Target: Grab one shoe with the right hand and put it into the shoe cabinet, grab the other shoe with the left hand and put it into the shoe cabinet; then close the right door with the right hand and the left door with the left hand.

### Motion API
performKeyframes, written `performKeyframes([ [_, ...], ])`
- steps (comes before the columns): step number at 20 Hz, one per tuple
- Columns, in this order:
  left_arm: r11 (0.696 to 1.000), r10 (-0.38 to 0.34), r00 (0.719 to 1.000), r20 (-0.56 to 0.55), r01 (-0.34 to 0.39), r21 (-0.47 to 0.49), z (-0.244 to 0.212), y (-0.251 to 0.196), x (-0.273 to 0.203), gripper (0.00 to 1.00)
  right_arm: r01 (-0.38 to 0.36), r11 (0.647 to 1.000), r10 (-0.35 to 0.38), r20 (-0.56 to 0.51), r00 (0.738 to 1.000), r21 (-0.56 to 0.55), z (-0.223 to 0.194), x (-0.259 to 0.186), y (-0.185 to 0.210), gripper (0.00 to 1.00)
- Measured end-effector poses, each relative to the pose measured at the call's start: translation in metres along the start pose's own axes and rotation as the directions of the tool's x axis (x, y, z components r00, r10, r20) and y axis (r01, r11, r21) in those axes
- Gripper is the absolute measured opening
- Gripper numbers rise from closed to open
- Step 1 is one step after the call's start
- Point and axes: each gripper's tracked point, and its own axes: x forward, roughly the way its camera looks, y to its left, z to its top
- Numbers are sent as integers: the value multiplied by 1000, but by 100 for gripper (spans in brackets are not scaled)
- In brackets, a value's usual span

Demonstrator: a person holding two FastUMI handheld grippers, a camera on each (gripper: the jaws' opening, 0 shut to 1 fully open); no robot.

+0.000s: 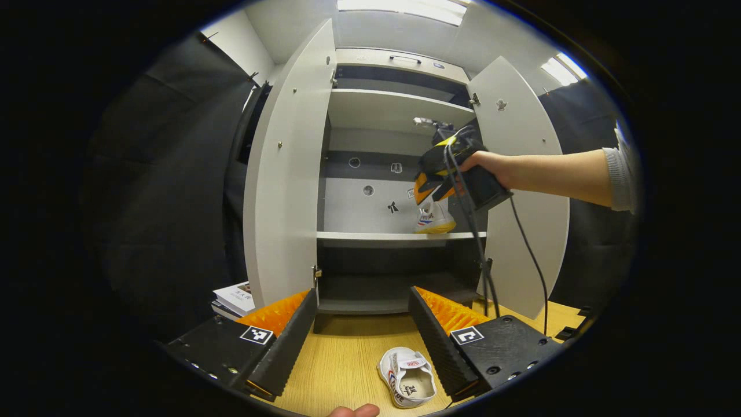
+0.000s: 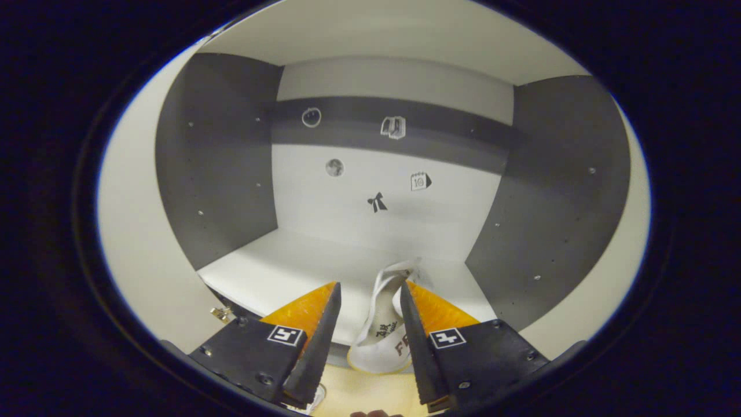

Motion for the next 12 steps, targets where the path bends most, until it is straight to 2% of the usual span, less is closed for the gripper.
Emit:
performKeyframes([
  [3,1000,-1,1000,5,1,0,3,-1,0,95,-16,1000,13,132,991,17,13,-63,-2,68],
  [5,1000,-4,1000,5,4,-4,3,-3,0,95,-20,1000,16,208,978,18,9,-98,-4,73],
  [8,1000,-16,1000,2,16,-3,1,-11,-2,95,-1,1000,-6,299,954,22,-16,-145,-8,75],
  [12,999,-44,999,-31,44,-1,-11,-27,-9,95,90,995,-68,407,911,-36,-72,-194,-13,75],
])
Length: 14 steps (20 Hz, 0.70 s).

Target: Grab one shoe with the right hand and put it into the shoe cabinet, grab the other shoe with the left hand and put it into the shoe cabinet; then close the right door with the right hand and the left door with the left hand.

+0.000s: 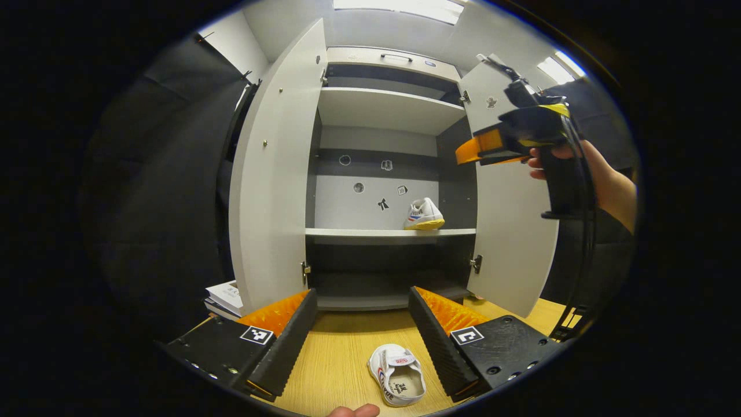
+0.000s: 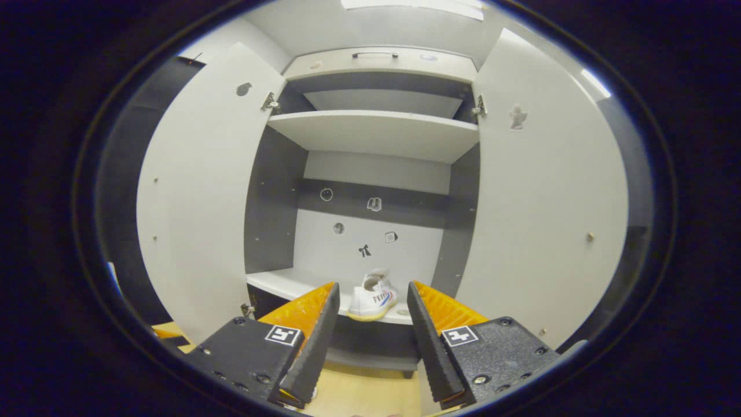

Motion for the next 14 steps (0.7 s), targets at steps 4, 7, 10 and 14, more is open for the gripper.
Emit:
performKeyframes([
  [4,1000,-15,999,-44,15,8,-19,-13,-4,95,18,999,-17,32,999,-49,-47,-60,17,78],
  [7,999,-16,997,-69,17,27,-32,-19,-7,95,9,1000,-9,27,1000,-1,-77,-93,27,78],
  [10,999,-29,995,-96,31,17,-50,-25,-11,95,36,999,-36,27,999,23,-107,-108,28,78],
  [14,998,-63,985,-162,60,-21,-87,-33,-11,95,54,998,-52,-49,997,43,-157,-126,35,79],
])
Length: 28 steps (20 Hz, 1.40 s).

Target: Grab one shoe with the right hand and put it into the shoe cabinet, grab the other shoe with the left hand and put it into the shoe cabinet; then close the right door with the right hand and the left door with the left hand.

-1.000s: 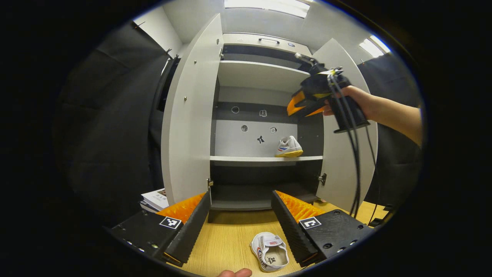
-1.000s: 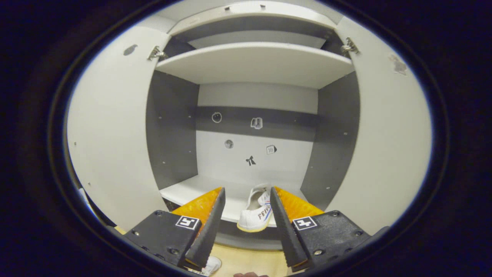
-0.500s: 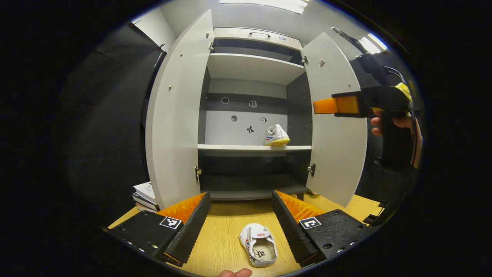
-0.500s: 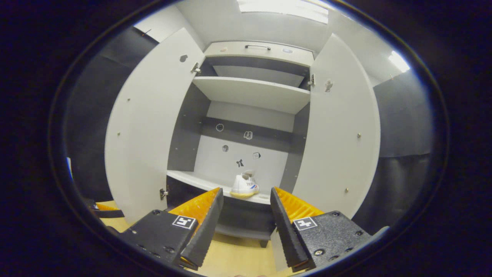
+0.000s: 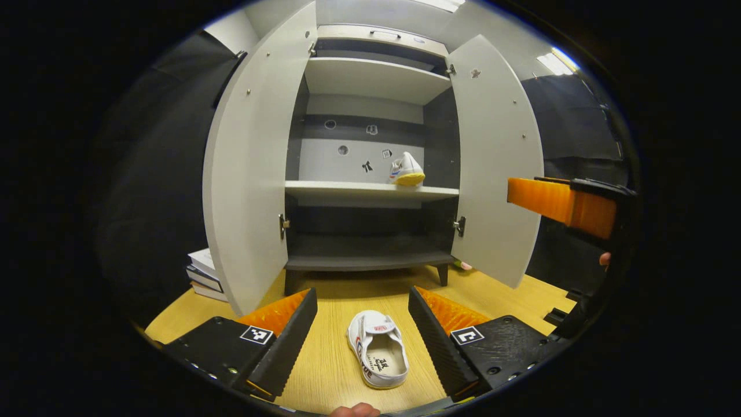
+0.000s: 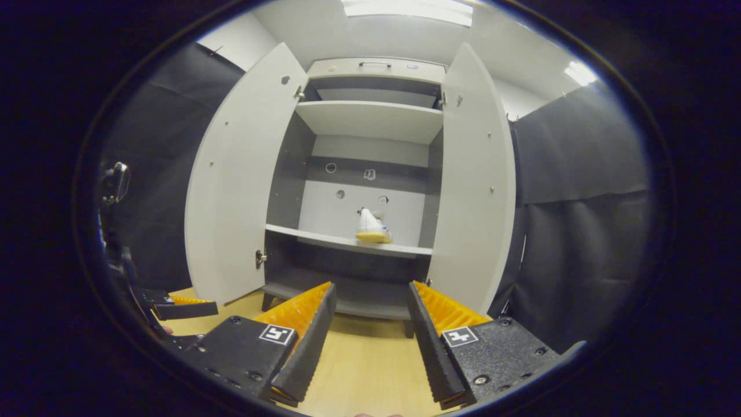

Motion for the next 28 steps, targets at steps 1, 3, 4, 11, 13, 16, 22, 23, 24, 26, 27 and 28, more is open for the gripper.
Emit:
performKeyframes([
  [1,1000,-4,1000,-29,4,8,-14,0,4,95,-8,1000,8,-24,1000,2,-9,-3,2,79],
  [3,999,3,993,-116,0,32,-50,3,13,95,-11,1000,11,-39,999,-1,-15,-7,0,79],
  [4,999,9,986,-165,-3,38,-69,5,18,96,-9,1000,9,-35,999,1,-13,-7,-2,78],
  [11,999,48,946,-319,-41,28,-132,26,53,96,39,999,-38,-33,999,21,-8,0,-27,78],
  [13,998,54,942,-333,-45,35,-140,29,63,96,47,999,-47,-34,998,24,-7,2,-33,78],
  [16,999,52,937,-346,-45,27,-149,29,83,96,58,998,-57,-51,997,29,-10,7,-40,79],
  [22,999,49,930,-364,-43,24,-160,31,124,86,81,997,-80,-59,995,13,-13,16,-49,78],
  [23,999,47,932,-358,-42,20,-161,29,126,81,83,997,-82,-63,995,10,-15,17,-50,78],
  [24,999,35,936,-350,-31,16,-161,25,129,71,84,996,-84,-68,994,8,-17,17,-50,78],
  [26,1000,14,939,-345,-11,10,-162,14,129,49,85,996,-84,-77,994,9,-20,19,-50,79],
  [27,1000,26,941,-338,-19,23,-161,14,130,42,86,996,-85,-82,993,9,-21,19,-50,78],
  [28,999,32,942,-335,-23,29,-160,13,131,31,86,996,-85,-84,993,8,-22,20,-50,79],
])
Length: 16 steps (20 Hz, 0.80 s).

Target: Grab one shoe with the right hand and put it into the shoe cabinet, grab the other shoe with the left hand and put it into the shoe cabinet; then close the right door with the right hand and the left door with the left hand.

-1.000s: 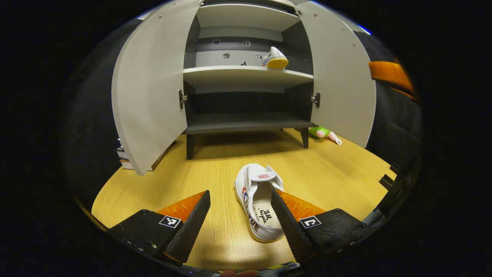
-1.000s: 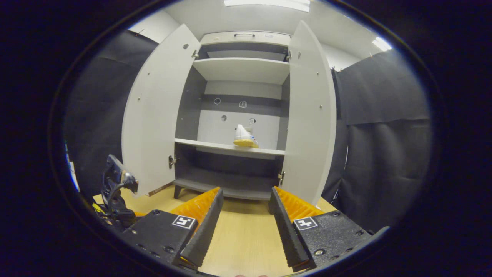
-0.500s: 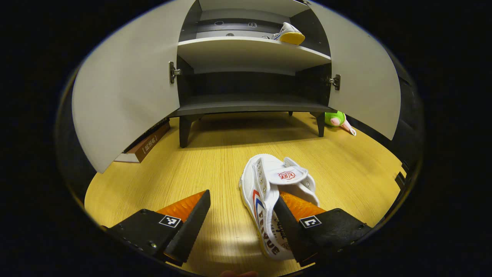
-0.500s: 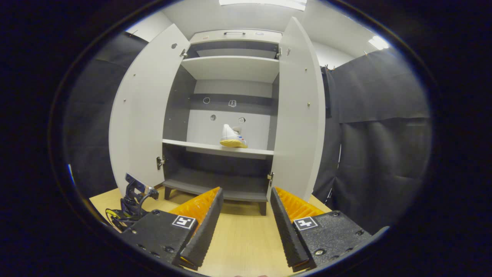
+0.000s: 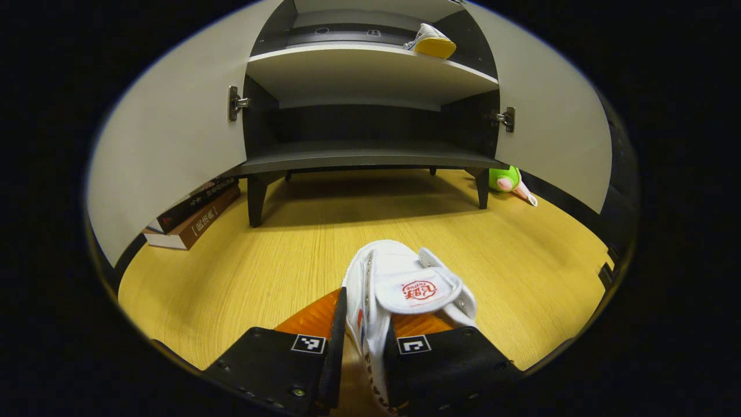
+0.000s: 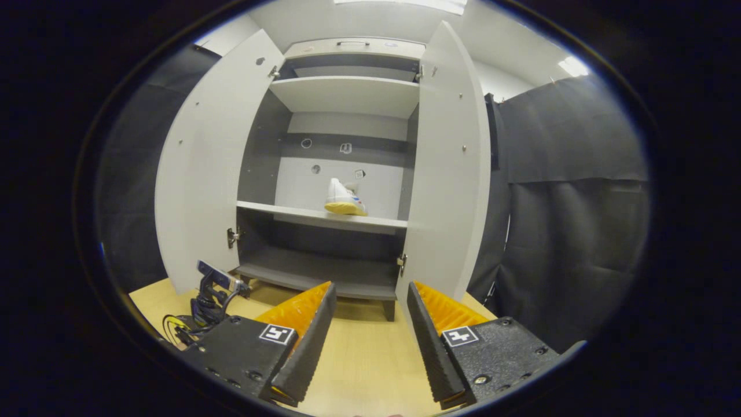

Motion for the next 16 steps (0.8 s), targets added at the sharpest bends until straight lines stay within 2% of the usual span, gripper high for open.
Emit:
performKeyframes([
  [1,999,34,999,10,-34,16,2,7,1,31,0,1000,0,-1,1000,-2,-1,0,0,78],
  [3,999,42,999,3,-42,-1,-1,11,2,9,-3,1000,3,-5,1000,-7,-2,0,1,78],
  [4,999,29,1000,-9,-29,-14,-2,12,4,5,-6,1000,6,-6,1000,-8,-3,0,2,78],
  [5,999,27,1000,-14,-27,-19,-2,13,1,15,-7,1000,7,-5,1000,-5,-3,0,3,79],
  [6,999,28,999,-16,-29,-19,-1,13,3,1,-9,1000,9,-7,1000,1,-4,1,4,79],
  [9,999,30,999,-24,-31,-39,8,11,-11,0,-29,1000,29,-10,1000,10,-4,0,13,79],
  [12,998,40,996,74,-37,-52,65,12,-53,0,-46,999,46,1,999,-3,-2,-1,20,79],
  [13,997,69,989,128,-66,-26,90,17,-69,0,-56,998,56,2,998,-3,-3,-1,23,78],
  [14,995,96,979,181,-98,3,118,22,-85,0,-66,998,66,3,998,-2,-2,-1,26,82],
  [16,991,121,957,264,-131,19,182,31,-107,0,-89,996,89,9,996,6,0,-1,33,82],
])
